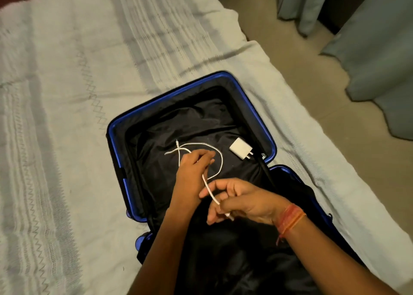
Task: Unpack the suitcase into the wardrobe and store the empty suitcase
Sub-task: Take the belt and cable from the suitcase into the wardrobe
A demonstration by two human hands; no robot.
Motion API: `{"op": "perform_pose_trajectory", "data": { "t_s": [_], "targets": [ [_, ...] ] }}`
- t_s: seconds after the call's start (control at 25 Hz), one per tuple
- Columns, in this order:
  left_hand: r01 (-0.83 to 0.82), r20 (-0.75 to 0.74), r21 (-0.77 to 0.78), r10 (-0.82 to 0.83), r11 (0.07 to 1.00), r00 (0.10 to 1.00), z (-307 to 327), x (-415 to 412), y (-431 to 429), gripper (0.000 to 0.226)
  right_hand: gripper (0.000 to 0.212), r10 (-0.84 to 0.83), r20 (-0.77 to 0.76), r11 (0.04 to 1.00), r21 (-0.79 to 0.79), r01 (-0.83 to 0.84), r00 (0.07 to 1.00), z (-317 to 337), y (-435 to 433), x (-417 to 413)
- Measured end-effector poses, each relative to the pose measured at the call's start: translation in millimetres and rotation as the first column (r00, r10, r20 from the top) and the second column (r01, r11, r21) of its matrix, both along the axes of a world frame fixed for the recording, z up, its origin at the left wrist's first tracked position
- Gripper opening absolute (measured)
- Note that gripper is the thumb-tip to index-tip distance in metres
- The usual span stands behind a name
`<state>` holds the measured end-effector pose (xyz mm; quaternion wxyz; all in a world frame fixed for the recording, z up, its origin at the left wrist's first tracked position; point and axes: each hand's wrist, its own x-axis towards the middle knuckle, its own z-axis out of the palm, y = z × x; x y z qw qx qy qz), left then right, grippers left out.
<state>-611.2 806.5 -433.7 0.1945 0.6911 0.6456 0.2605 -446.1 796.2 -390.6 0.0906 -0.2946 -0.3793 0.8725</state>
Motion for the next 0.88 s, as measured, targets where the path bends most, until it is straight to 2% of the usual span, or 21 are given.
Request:
{"op": "perform_pose_trajectory", "data": {
  "t_s": [0.08, 0.16, 0.24, 0.28, 0.36, 0.4, 0.44, 0.48, 0.52, 0.56, 0.6, 0.64, 0.68, 0.72, 0.76, 0.8, 0.88],
  "targets": [
    [0.129, 0.004, 0.095, -0.13, 0.987, 0.992, 35, 11, -2, 0.032, 0.02, -0.127, -0.009, 0.991, 0.04, 0.127, 0.992, 36, -15, -1],
    [0.17, 0.075, 0.151, -0.182, 0.974, 0.98, 69, 24, -5, 0.038, 0.03, -0.272, -0.002, 0.961, 0.06, 0.271, 0.962, 69, -29, 1],
    [0.17, 0.151, 0.187, -0.2, 0.967, 0.968, 100, 41, -11, 0.034, 0.04, -0.327, -0.037, 0.929, 0.17, 0.328, 0.944, 97, -47, 9],
    [0.164, 0.217, 0.161, -0.197, 0.973, 0.956, 117, 53, -15, 0.03, 0.04, -0.347, -0.054, 0.903, 0.25, 0.349, 0.936, 110, -58, 15],
    [0.155, 0.373, -0.005, -0.142, 0.988, 0.917, 142, 75, -29, 0.021, 0.038, -0.421, -0.109, 0.819, 0.381, 0.429, 0.901, 136, -78, 26],
    [0.165, 0.387, -0.068, -0.127, 0.984, 0.913, 148, 84, -39, 0.018, 0.038, -0.49, -0.168, 0.752, 0.414, 0.513, 0.855, 149, -85, 30],
    [0.178, 0.341, -0.045, -0.153, 0.983, 0.928, 152, 92, -49, 0.019, 0.037, -0.579, -0.254, 0.647, 0.435, 0.626, 0.775, 164, -93, 34],
    [0.227, 0.344, 0.001, -0.214, 0.974, 0.914, 152, 101, -59, 0.017, 0.035, -0.668, -0.354, 0.487, 0.457, 0.745, 0.654, 182, -101, 40],
    [0.291, 0.356, -0.007, -0.269, 0.957, 0.895, 156, 109, -71, 0.018, 0.03, -0.741, -0.441, 0.276, 0.489, 0.828, 0.507, 198, -107, 48],
    [0.357, 0.326, 0.022, -0.345, 0.934, 0.88, 153, 116, -79, 0.026, 0.026, -0.786, -0.504, 0.031, 0.545, 0.838, 0.357, 212, -110, 60],
    [0.422, 0.333, 0.025, -0.405, 0.906, 0.851, 156, 124, -90, 0.034, 0.024, -0.809, -0.54, -0.211, 0.636, 0.742, 0.232, 226, -115, 77],
    [0.464, 0.368, 0.033, -0.442, 0.885, 0.818, 156, 131, -97, 0.037, 0.024, -0.819, -0.553, -0.376, 0.72, 0.583, 0.155, 238, -118, 97],
    [0.496, 0.399, 0.056, -0.474, 0.867, 0.785, 164, 138, -106, 0.038, 0.024, -0.833, -0.542, -0.456, 0.786, 0.416, 0.111, 245, -122, 118],
    [0.528, 0.423, 0.088, -0.512, 0.845, 0.748, 171, 141, -112, 0.039, 0.023, -0.855, -0.51, -0.469, 0.839, 0.274, 0.098, 248, -125, 138],
    [0.566, 0.414, 0.128, -0.562, 0.815, 0.716, 180, 143, -116, 0.039, 0.022, -0.884, -0.456, -0.435, 0.884, 0.168, 0.108, 247, -130, 156],
    [0.612, 0.404, 0.165, -0.62, 0.773, 0.673, 189, 147, -120, 0.038, 0.022, -0.913, -0.389, -0.381, 0.921, 0.083, 0.126, 242, -137, 173],
    [0.727, 0.278, 0.188, -0.745, 0.661, 0.606, 215, 163, -127, 0.031, 0.024, -0.951, -0.246, -0.258, 0.965, -0.043, 0.185, 228, -154, 204]
  ]
}}
